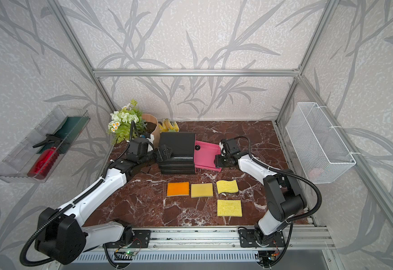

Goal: Take the sponge out of the drawer
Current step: Close the drawer of the storage box.

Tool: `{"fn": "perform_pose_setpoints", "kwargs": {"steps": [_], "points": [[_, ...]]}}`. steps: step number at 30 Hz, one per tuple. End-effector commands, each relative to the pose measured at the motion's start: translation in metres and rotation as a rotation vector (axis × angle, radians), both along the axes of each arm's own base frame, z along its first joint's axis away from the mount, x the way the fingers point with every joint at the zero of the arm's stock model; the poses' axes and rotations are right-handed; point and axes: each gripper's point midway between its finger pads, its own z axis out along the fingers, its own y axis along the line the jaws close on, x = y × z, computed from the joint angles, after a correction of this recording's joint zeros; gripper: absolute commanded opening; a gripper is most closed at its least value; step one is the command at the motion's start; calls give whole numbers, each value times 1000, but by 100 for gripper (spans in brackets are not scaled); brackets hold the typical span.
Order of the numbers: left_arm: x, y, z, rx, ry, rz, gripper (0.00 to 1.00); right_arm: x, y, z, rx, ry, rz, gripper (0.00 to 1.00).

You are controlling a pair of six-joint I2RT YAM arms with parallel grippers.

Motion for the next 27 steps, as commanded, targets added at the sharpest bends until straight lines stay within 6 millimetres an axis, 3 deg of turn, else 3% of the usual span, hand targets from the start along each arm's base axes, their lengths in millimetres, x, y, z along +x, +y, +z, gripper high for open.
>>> {"fn": "perform_pose_setpoints", "kwargs": {"steps": [1,7,20,27], "points": [[0,-4,6,-34,-19,-11,97,-6,1,-12,12,44,-3,55],[2,-7,5,-46,-13,-20,97,-6,7,-16,29,58,1,46],[2,-9,5,-50,-17,-29,97,0,10,-10,0,52,3,6],[2,-10,6,-54,-21,-34,97,8,12,14,-24,-7,20,4]]}}
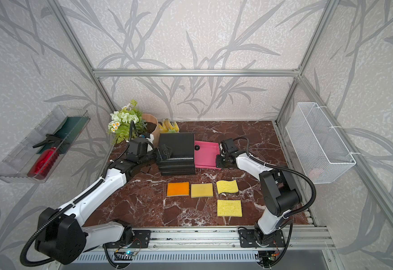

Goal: Take the sponge out of the drawer
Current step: Close the drawer of the storage box.

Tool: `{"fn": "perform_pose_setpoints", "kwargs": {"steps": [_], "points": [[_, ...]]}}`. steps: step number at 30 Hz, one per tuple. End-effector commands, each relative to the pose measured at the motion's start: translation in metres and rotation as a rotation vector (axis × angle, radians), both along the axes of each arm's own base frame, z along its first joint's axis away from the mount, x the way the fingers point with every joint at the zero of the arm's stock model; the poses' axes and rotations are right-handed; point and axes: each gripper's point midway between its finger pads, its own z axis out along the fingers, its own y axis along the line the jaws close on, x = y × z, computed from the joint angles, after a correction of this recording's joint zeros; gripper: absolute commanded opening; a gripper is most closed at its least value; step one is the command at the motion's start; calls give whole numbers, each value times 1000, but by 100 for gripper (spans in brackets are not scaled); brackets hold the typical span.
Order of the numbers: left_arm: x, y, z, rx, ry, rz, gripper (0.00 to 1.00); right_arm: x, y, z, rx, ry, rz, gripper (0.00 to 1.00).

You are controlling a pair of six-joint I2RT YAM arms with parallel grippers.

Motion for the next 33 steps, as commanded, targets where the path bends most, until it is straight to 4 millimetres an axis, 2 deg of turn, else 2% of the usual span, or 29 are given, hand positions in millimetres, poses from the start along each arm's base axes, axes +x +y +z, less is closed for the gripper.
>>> {"fn": "perform_pose_setpoints", "kwargs": {"steps": [1,7,13,17,20,23,26,30,33], "points": [[0,-9,3,-32,-15,-41,97,4,14,27,7,-58,73,4],[3,-12,2,-33,-11,-51,97,2,27,49,0,-104,117,4],[8,-17,2,-50,-11,-64,97,-3,56,58,24,-126,176,7],[10,-18,4,-55,-15,-66,98,-5,83,60,83,-143,215,15],[9,-17,2,-50,-12,-64,97,-6,92,60,100,-149,216,31],[8,-16,5,-47,-19,-60,97,-5,88,64,84,-164,199,44],[8,-14,6,-42,-24,-57,97,-4,74,69,34,-197,166,66],[9,-13,6,-42,-23,-54,97,-3,52,76,11,-241,113,76],[9,-12,7,-41,-26,-52,97,-3,35,74,6,-239,76,84]]}}
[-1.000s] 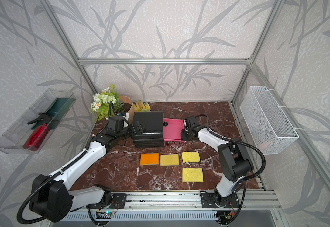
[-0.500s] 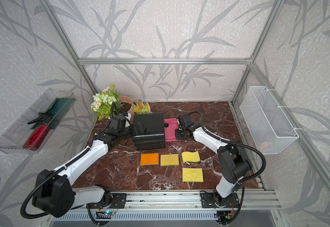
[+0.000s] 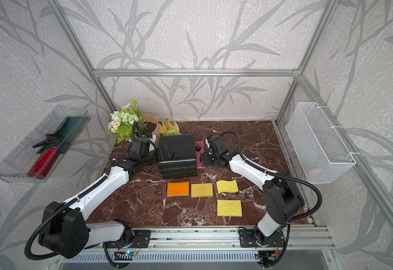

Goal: Take the sponge out of the drawer
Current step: Close the drawer of the storage box.

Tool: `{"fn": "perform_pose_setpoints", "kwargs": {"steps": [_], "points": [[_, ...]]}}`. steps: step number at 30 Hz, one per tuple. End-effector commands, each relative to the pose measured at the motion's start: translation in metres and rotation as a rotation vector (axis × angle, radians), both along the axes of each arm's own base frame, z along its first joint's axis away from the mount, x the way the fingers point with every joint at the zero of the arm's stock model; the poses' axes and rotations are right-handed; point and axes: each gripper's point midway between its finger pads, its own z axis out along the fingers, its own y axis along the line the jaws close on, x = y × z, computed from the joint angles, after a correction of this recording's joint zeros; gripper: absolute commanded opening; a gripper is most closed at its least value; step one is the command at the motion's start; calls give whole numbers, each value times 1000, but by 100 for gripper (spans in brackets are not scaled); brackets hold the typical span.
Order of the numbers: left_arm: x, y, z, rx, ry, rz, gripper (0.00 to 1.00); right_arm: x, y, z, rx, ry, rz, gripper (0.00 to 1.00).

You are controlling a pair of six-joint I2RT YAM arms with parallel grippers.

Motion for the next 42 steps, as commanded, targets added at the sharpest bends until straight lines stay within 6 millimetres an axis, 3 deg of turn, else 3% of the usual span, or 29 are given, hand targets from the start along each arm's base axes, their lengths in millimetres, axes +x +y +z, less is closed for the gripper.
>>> {"fn": "perform_pose_setpoints", "kwargs": {"steps": [1,6,13,19,31,32,42], "points": [[3,-6,19,-28,-51,-28,97,6,-24,9,-4,-42,-63,87],[3,-6,17,-31,-45,-28,97,8,-36,-3,25,-21,-87,99],[2,-6,17,-37,-43,-26,97,5,-33,-30,11,44,-73,99],[4,-10,16,-49,-42,-40,97,2,-14,-46,66,98,-25,99],[14,-24,16,-112,-41,-73,97,-6,45,-38,138,59,109,99],[15,-25,16,-115,-41,-74,97,-6,47,-48,126,79,111,99],[26,-35,24,-146,-55,-104,97,6,56,-40,142,46,119,99]]}}
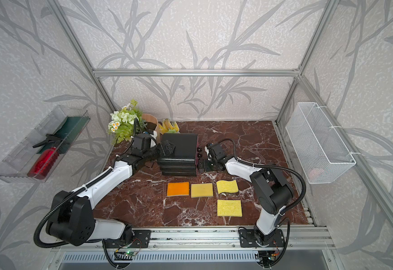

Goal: Take the sponge out of the drawer
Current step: Close the drawer of the storage box.

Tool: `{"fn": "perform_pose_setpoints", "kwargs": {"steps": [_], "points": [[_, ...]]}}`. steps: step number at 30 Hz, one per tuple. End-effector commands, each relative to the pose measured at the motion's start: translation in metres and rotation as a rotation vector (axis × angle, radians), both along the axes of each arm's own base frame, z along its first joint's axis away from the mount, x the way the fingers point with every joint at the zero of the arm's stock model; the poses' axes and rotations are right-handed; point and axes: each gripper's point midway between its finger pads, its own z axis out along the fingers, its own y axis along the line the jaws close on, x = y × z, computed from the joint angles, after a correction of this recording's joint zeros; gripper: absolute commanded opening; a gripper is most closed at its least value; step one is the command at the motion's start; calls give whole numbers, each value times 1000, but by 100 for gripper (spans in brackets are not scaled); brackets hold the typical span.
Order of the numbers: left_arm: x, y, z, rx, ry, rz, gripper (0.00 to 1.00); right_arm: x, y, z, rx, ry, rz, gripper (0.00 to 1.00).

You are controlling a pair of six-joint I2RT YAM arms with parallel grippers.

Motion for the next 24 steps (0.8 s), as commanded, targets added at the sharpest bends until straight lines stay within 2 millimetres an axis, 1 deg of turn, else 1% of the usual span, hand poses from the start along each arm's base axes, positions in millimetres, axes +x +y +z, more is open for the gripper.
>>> {"fn": "perform_pose_setpoints", "kwargs": {"steps": [1,7,11,13,16,17,21,24], "points": [[-5,-30,26,-105,-42,-112,97,13,29,30,91,-76,53,99],[-10,-26,26,-106,-49,-101,97,26,24,38,104,-109,32,99],[-8,-27,27,-99,-48,-104,97,28,22,39,96,-106,37,99],[-6,-28,33,-104,-58,-114,97,27,19,40,91,-107,32,99],[-5,-25,47,-74,-88,-111,97,25,6,43,88,-106,10,99],[-5,-22,52,-55,-99,-107,97,24,-2,46,91,-109,-5,99],[-13,-9,74,7,-146,-83,97,20,-29,56,149,-113,-44,99],[-22,-6,88,11,-176,-89,97,17,-33,59,228,-97,-20,99]]}}
